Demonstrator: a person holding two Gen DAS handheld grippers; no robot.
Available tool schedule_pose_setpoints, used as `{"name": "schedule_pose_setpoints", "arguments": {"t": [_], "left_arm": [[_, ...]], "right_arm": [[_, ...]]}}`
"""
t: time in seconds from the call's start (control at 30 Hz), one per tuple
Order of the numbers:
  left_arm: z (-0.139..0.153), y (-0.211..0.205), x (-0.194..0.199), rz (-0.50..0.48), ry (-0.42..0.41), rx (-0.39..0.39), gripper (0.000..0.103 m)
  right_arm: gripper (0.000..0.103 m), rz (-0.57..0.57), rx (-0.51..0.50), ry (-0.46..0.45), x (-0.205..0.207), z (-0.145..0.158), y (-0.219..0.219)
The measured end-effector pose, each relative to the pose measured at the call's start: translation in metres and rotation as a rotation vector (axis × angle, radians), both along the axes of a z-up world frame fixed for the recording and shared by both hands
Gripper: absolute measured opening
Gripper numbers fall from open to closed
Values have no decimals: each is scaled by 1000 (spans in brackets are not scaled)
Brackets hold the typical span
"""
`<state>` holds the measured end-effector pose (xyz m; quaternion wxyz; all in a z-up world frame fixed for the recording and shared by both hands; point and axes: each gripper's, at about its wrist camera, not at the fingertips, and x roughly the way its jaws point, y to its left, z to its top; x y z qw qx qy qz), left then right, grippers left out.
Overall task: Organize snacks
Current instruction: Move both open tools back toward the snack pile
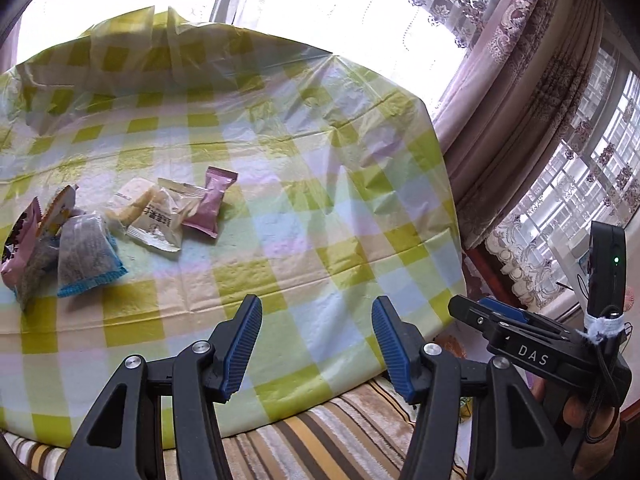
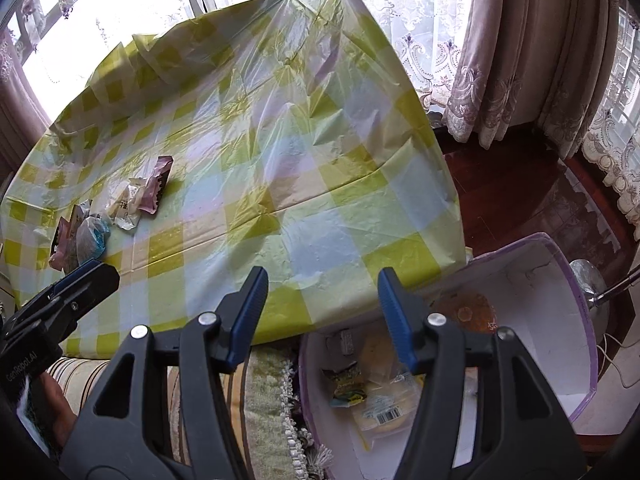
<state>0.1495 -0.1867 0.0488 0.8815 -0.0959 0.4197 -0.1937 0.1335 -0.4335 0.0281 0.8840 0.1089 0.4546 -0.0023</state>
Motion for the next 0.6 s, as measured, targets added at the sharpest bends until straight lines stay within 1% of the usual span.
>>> {"name": "schedule_pose_setpoints", "arguments": {"t": [0.2, 0.37, 0.47, 0.6], "left_arm": [[1, 57, 5, 140, -28, -26, 58], [3, 106, 6, 269, -71, 0, 58], [3, 132, 8, 327, -86, 19, 58], [-1, 165, 13, 384, -87, 34, 58]], "right_arm": [[65, 57, 6, -10, 13, 3, 31], [67, 92, 10, -15, 25, 3, 54], [67, 106, 15, -15, 33, 1, 67], [67, 106, 20, -19, 44, -2, 82]]}}
